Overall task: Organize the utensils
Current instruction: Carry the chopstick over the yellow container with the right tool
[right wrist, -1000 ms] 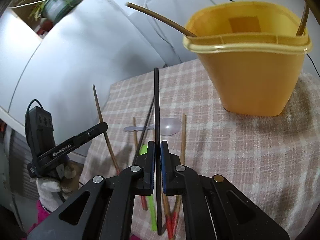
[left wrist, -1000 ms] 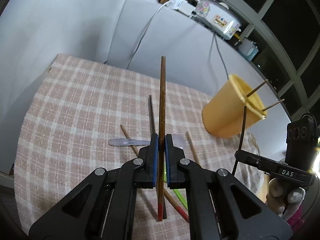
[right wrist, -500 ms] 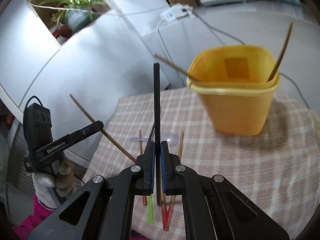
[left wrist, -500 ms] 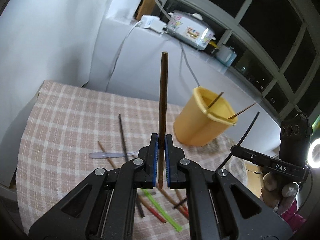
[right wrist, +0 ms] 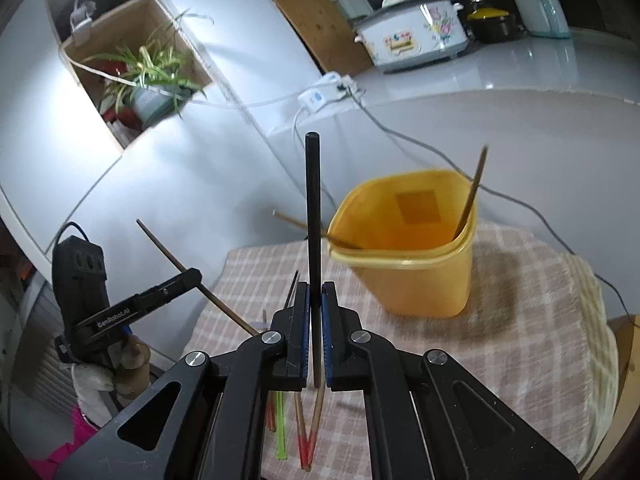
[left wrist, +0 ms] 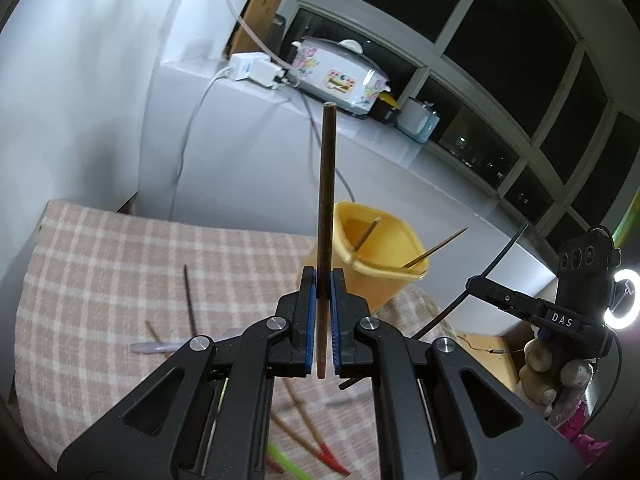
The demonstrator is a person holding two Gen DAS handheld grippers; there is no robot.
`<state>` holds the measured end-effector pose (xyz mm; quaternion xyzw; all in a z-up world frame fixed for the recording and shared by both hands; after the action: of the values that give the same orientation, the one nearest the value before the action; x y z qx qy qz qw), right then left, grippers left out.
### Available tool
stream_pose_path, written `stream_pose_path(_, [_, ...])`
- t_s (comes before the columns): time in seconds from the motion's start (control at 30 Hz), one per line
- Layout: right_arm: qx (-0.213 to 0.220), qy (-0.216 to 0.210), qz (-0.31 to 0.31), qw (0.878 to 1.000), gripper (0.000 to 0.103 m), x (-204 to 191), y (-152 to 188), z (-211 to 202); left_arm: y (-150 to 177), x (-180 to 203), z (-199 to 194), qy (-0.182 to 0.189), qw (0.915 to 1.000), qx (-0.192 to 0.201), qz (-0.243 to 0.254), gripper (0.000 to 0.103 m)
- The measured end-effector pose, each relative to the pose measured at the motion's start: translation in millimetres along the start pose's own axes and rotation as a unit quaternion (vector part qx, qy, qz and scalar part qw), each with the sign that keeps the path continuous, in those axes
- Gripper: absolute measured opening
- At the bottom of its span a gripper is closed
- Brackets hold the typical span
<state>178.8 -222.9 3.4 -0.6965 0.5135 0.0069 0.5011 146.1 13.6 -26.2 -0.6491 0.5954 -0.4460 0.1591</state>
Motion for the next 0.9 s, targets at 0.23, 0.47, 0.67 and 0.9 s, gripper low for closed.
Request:
stream_pose_path(0.23, [0.031, 0.004, -0.013, 0.999, 0.004, 0, -25, -21, -22, 28, 2, 0.021, 0.9995, 0.015, 0.017, 0.004])
stream_pose_path(0.47, [0.057, 0.017, -0.023, 0.998, 0.004, 4, -46, -36, -45, 54, 4, 0.041, 0.9982, 0.035, 0.028, 0.004])
stream_pose_path(0.67, [0.066, 0.025, -0.028, 0.997, 0.004, 9, -61, -40, -64, 66, 12, 0.055, 0.9972, 0.044, 0.025, 0.004])
stream_pose_path(0.9, [0.083, 0.028, -0.037, 0.995, 0.004, 9, -81, -41, -83, 70, 30, 0.049, 0.9974, 0.050, 0.020, 0.004])
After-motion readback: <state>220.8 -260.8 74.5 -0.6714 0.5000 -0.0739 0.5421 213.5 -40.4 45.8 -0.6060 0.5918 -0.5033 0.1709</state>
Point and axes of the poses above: each gripper's, at about its wrist camera, not at the fingertips, and z roughly the way its jaws point, x to its right, y to its underside, the point moved 5 cm from there along z, roughly the way its jaws point, and after that the axes turned 6 degrees about -y, right-handed, at the moved point
